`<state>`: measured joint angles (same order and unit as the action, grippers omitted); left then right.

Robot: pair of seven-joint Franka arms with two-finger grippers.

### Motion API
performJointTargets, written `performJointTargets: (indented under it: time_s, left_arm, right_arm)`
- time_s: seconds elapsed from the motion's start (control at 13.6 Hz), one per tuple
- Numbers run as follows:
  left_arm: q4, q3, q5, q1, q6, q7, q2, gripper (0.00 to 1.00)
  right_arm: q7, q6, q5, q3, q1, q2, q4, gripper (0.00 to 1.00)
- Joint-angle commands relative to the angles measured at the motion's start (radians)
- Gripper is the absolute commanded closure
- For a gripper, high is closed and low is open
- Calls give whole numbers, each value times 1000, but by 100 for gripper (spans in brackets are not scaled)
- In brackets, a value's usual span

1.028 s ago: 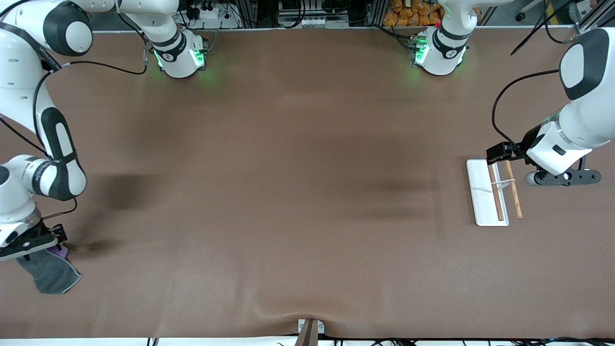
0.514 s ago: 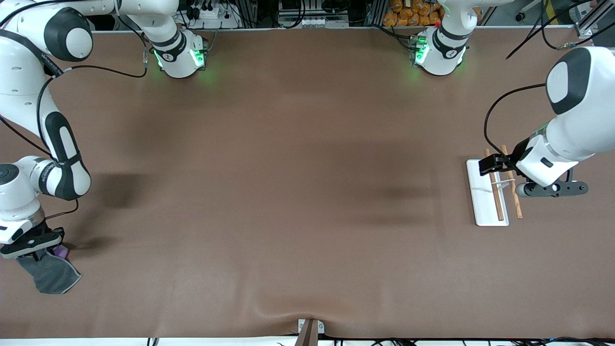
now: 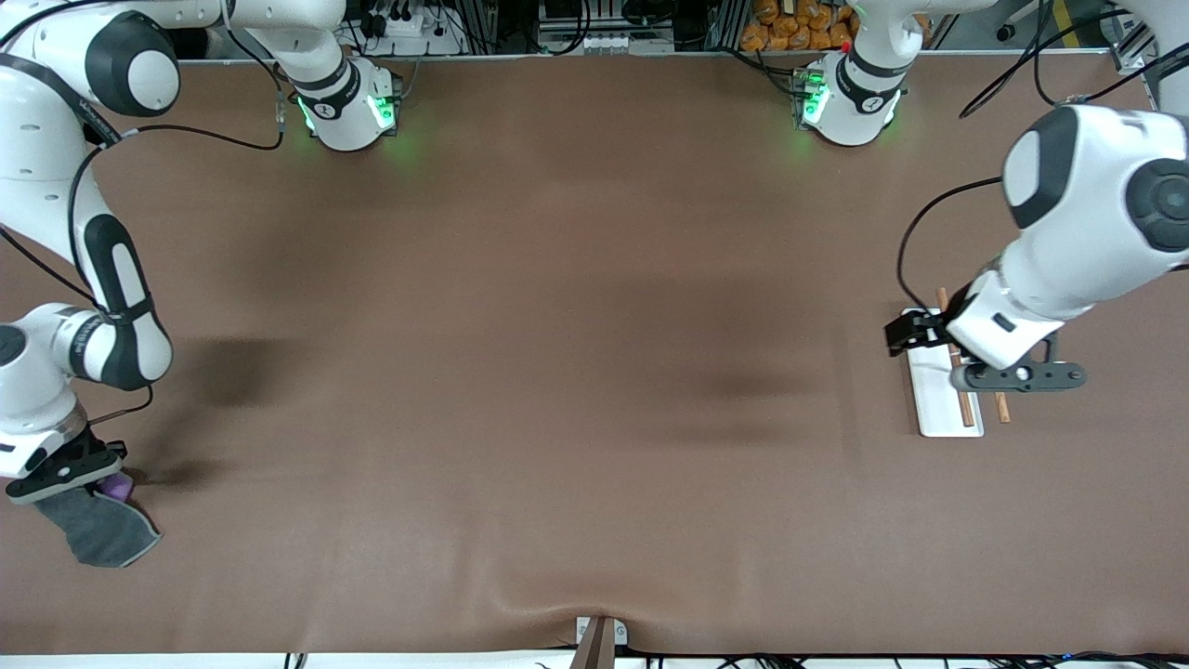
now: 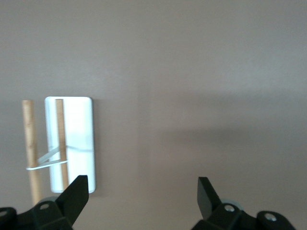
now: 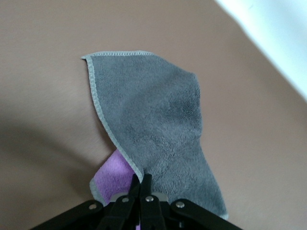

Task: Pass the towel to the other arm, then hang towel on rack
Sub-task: 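Grasp the towel with the right gripper and lift it toward the table middle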

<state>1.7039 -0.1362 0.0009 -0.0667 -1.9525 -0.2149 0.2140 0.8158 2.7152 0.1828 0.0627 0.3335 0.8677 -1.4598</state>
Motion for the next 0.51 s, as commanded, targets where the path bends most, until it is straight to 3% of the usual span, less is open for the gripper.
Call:
performJointTargets:
  time_s: [0.0,0.22,0.44]
  left_arm:
    - [-4,0,-34,-53,-87,-124,43,0]
    - [-13,0,-120,-97,-150,-247,74,0]
    - [-53,0,-299,-99,-172,-259,116,0]
  right_arm:
    - [-3,-321,7,-18,-13,-36,123,100]
    - [-104,-556,-29,-44,-40,-99,165,100]
    - [-298,-769,-34,-43,-115,-223,167,100]
